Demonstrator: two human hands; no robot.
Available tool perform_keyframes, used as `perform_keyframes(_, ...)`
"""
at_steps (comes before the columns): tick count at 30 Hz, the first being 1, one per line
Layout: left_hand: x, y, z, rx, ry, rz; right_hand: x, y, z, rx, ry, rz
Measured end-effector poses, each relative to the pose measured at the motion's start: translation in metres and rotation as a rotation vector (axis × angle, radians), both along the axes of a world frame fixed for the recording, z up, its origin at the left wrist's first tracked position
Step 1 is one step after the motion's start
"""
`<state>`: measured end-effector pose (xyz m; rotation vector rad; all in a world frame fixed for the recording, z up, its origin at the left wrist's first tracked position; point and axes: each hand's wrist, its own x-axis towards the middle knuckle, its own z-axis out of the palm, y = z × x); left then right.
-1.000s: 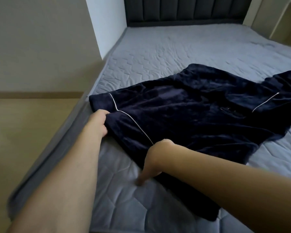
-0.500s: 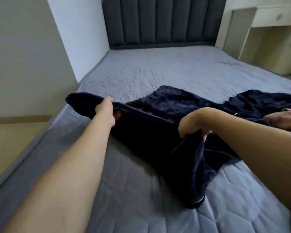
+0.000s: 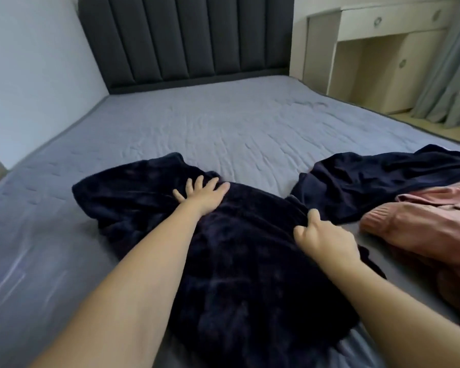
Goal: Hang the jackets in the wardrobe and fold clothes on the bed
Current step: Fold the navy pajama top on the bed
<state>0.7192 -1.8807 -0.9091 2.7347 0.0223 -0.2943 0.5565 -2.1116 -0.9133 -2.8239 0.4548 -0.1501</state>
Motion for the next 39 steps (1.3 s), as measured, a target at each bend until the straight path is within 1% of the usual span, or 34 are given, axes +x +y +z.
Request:
perform_keyframes(1, 0.002, -0.003, -0.02, 0.075, -0.072, 0.002, 0.0, -0.005, -0.019, 0.034, -0.114, -0.021)
perform_keyframes(2, 0.005, -0.006, -0.033, 0.104, -0.147, 0.017, 0.004, -0.009, -0.029, 0.037, -0.174, -0.03)
perform_keyframes(3, 0.008, -0.008, -0.038, 0.112, -0.192, 0.032, 0.009, -0.013, -0.033, 0.028, -0.179, -0.036)
perform_keyframes(5, 0.006, -0.008, -0.032, 0.115, -0.165, 0.04, 0.015, -0.015, -0.033, 0.01, -0.135, -0.022)
perform_keyframes(7, -0.005, -0.005, -0.02, 0.077, -0.113, 0.037, 0.017, -0.016, -0.028, -0.008, -0.138, -0.003)
perform_keyframes(8, -0.015, -0.006, -0.014, 0.032, -0.095, 0.033, 0.019, -0.017, -0.028, -0.044, -0.13, 0.012)
perform_keyframes(9, -0.033, -0.007, -0.008, -0.026, -0.095, 0.018, 0.017, -0.017, -0.027, -0.122, -0.127, 0.058)
perform_keyframes(10, -0.061, -0.006, -0.003, -0.068, -0.122, -0.018, 0.013, -0.017, -0.024, -0.183, -0.112, 0.105)
perform_keyframes(11, -0.098, -0.003, -0.002, -0.085, -0.194, -0.09, 0.009, -0.018, -0.021, -0.208, -0.121, 0.122)
perform_keyframes(12, -0.142, 0.003, -0.003, -0.112, -0.315, -0.216, 0.006, -0.021, -0.017, -0.13, -0.141, 0.1)
perform_keyframes(13, -0.191, 0.01, -0.006, -0.129, -0.417, -0.393, 0.001, -0.026, -0.012, -0.014, -0.136, 0.071)
perform_keyframes(14, -0.236, 0.019, -0.011, -0.081, -0.494, -0.584, -0.004, -0.031, -0.008, 0.124, -0.108, 0.047)
perform_keyframes(15, -0.271, 0.026, -0.018, 0.017, -0.544, -0.744, -0.009, -0.035, -0.003, 0.234, -0.04, 0.064)
perform_keyframes(16, -0.296, 0.03, -0.022, 0.13, -0.521, -0.838, -0.013, -0.039, 0.002, 0.313, 0.036, 0.089)
perform_keyframes(17, -0.309, 0.03, -0.023, 0.222, -0.449, -0.855, -0.019, -0.041, 0.01, 0.362, 0.105, 0.109)
perform_keyframes(19, -0.314, 0.021, -0.017, 0.36, -0.279, -0.815, -0.029, -0.041, 0.026, 0.421, 0.204, 0.131)
perform_keyframes(21, -0.308, 0.019, -0.01, 0.425, -0.17, -0.838, -0.041, -0.034, 0.043, 0.466, 0.284, 0.131)
perform_keyframes(23, -0.311, 0.026, -0.008, 0.478, -0.157, -0.867, -0.058, -0.025, 0.063, 0.541, 0.366, 0.144)
perform_keyframes(24, -0.314, 0.031, -0.008, 0.512, -0.177, -0.854, -0.067, -0.021, 0.072, 0.608, 0.375, 0.151)
perform_keyframes(25, -0.318, 0.033, -0.006, 0.523, -0.222, -0.828, -0.076, -0.017, 0.083, 0.73, 0.359, 0.149)
perform_keyframes(26, -0.321, 0.034, -0.001, 0.495, -0.285, -0.789, -0.086, -0.011, 0.095, 0.903, 0.326, 0.15)
perform_keyframes(27, -0.322, 0.032, 0.008, 0.415, -0.359, -0.73, -0.093, -0.004, 0.106, 1.08, 0.276, 0.158)
perform_keyframes(28, -0.321, 0.03, 0.023, 0.269, -0.426, -0.638, -0.102, 0.005, 0.121, 1.21, 0.216, 0.173)
perform_keyframes(30, -0.317, 0.029, 0.068, -0.114, -0.515, -0.455, -0.117, 0.021, 0.157, 1.366, 0.099, 0.16)
perform_keyframes(31, -0.315, 0.031, 0.097, -0.3, -0.544, -0.387, -0.12, 0.025, 0.179, 1.43, 0.05, 0.119)
perform_keyframes(33, -0.313, 0.039, 0.164, -0.604, -0.605, -0.289, -0.122, 0.026, 0.228, 1.649, 0.003, 0.01)
perform_keyframes(35, -0.315, 0.047, 0.233, -0.832, -0.633, -0.194, -0.124, 0.023, 0.284, 1.792, -0.067, -0.068)
perform_keyframes(37, -0.318, 0.052, 0.295, -0.99, -0.606, -0.154, -0.13, 0.024, 0.342, 1.842, -0.165, -0.119)
perform_keyframes(39, -0.326, 0.057, 0.35, -1.106, -0.593, -0.146, -0.133, 0.029, 0.396, 1.84, -0.267, -0.093)
